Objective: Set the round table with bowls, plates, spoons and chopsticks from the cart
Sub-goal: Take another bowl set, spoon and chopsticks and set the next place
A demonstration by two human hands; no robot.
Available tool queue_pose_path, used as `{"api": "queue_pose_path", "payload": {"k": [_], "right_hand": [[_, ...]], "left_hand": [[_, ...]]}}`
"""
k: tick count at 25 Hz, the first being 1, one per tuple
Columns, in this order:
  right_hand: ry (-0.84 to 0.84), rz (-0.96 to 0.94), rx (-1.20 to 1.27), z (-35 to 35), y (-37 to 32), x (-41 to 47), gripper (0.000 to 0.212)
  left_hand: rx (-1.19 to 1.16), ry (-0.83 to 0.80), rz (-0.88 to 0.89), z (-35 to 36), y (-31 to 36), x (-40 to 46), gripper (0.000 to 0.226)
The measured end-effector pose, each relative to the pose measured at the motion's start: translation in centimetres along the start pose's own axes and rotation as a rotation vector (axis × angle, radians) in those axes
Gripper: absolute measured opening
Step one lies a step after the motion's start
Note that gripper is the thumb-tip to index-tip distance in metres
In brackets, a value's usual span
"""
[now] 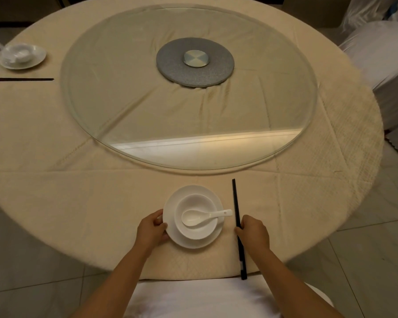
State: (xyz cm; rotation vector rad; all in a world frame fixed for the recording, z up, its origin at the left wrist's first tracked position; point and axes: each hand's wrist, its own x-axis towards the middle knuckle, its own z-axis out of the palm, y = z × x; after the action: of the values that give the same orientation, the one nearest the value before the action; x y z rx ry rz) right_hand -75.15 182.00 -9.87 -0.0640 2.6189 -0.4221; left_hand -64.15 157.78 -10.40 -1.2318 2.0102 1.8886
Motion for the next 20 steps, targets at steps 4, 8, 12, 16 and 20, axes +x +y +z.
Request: {"api": "queue_pose_path", "payload": {"k": [4, 8, 12, 16, 20], "right_hand": [[0.004, -0.004, 0.010, 0.2, 0.2, 0.1, 0.019], [0.009, 0.003, 0.023, 0.3, 0.2, 0.1, 0.018], [0.017, -0.002, 0.040, 0.3, 0.3, 0.3, 0.020], [-0.003, -0.008, 0.032, 0.1, 0.4, 0.4, 0.020], [-0.028, -0.027, 0.089, -2.3, 0.2, 1.0, 0.018]], "left_hand": [[-0.021, 0.009, -0.023, 0.2, -0.2, -0.5, 0.051], [-0.026, 0.007, -0.028, 0.2, -0.4, -0.7, 0.051], [0.001, 0.019, -0.023, 0.3, -0.3, -0.7, 0.051], [0.049, 0.017, -0.024, 0.2, -0.2, -1.0, 0.051], [0.194, 0.052, -0.037, -0.3, 0.9, -1.3, 0.049]]}}
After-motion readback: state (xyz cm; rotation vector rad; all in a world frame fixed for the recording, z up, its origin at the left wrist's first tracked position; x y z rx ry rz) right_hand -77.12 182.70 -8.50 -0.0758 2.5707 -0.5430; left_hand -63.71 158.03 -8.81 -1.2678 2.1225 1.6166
